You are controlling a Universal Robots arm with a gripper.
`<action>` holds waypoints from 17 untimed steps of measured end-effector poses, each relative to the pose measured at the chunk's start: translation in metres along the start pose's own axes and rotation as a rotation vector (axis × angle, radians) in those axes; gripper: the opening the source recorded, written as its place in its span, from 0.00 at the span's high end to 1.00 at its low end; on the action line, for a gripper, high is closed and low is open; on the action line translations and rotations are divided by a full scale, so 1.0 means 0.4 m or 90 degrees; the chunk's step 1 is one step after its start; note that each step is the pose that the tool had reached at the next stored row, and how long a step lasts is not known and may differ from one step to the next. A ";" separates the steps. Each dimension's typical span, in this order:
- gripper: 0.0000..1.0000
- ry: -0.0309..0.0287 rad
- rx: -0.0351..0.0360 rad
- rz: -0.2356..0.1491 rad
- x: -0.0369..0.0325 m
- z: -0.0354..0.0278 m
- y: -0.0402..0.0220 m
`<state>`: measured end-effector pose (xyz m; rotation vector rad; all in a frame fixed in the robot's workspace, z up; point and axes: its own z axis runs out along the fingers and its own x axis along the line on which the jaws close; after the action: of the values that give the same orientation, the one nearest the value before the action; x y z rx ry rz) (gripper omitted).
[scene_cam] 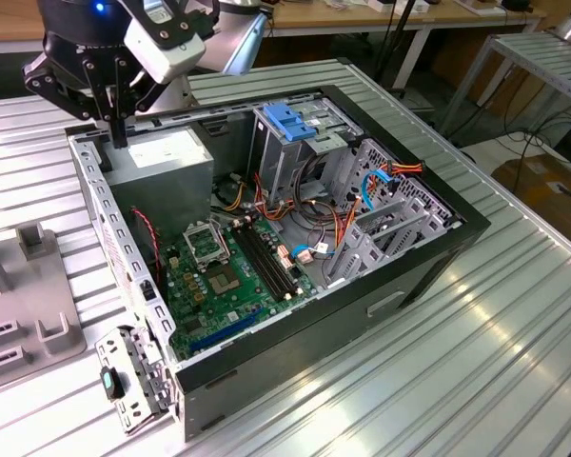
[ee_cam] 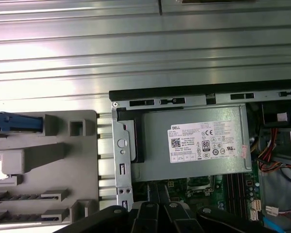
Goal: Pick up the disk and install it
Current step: 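Reach for the disk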
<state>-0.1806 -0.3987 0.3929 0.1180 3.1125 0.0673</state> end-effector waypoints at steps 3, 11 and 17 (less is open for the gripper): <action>0.89 0.0000 0.0000 0.000 0.007 0.000 -0.001; 0.89 0.0000 -0.0001 0.000 0.024 0.000 -0.002; 0.89 0.0000 0.0000 0.000 0.031 0.000 -0.002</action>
<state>-0.1932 -0.3986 0.3925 0.1179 3.1125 0.0674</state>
